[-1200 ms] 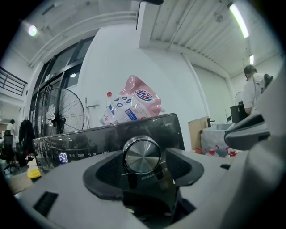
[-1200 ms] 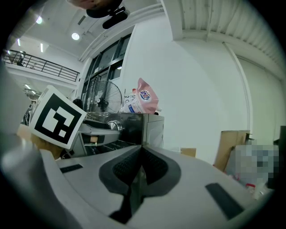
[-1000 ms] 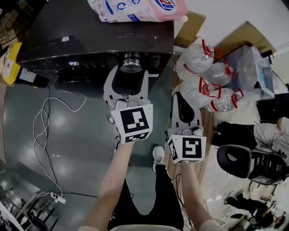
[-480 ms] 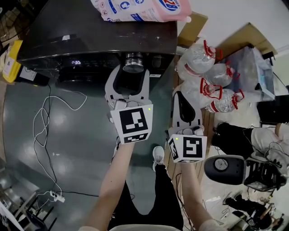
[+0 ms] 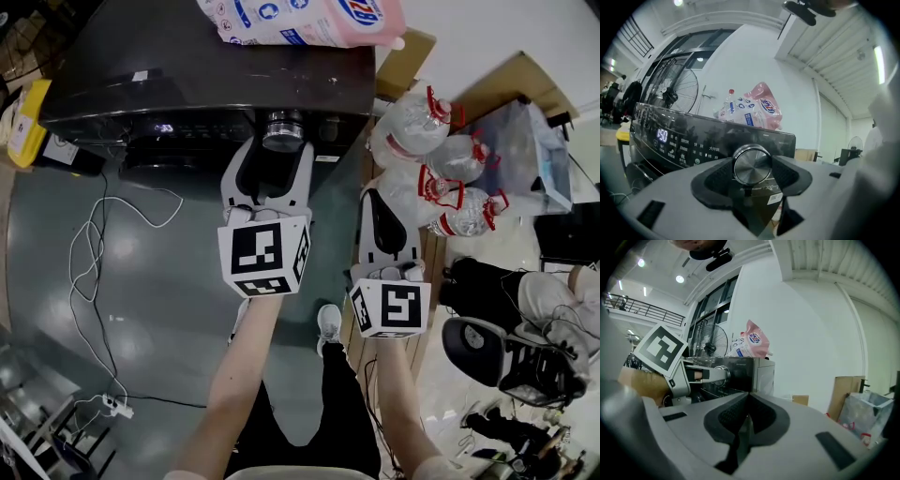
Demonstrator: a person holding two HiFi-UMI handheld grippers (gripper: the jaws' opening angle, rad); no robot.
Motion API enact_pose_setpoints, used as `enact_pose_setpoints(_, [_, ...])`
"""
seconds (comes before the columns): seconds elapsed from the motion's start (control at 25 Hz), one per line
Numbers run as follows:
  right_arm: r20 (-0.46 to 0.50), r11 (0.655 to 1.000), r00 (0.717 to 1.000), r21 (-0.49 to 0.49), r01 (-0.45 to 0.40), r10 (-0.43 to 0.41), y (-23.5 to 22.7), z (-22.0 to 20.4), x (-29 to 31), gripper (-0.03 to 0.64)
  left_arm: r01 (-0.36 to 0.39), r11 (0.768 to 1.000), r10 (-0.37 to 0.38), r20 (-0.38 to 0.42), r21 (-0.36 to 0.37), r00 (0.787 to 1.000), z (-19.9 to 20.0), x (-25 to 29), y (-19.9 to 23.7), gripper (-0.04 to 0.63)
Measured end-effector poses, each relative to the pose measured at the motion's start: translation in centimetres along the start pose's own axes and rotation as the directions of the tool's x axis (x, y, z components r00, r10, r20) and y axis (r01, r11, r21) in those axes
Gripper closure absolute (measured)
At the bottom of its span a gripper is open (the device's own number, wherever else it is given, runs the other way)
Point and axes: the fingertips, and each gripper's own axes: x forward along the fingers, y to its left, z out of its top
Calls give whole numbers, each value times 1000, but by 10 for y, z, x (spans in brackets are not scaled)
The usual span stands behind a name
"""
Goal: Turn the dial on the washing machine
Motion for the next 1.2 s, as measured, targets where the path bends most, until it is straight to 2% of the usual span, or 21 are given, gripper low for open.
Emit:
enact_pose_setpoints(0.08, [3,1000,1000,-3,-1,1,0,1,1,614,3,999,-3,5,-46,1000,0,0,1,333])
enact_pose_setpoints(0.16, [5,1000,1000,-5,-1,1,0,1,2,614,4,998,-3,6,-62,1000,0,0,2,333])
enact_pose_setpoints(0.92, [-8,1000,1000,4,15,-15,-4,-4,-4,614,-16,998,16,2,-53,1000,0,0,1,333])
enact_pose_setpoints(1.2, [-7,1000,1000,1,12,-12,-3,-4,-4,614,-7,991,9,14,-133,1000,0,-1,3,333])
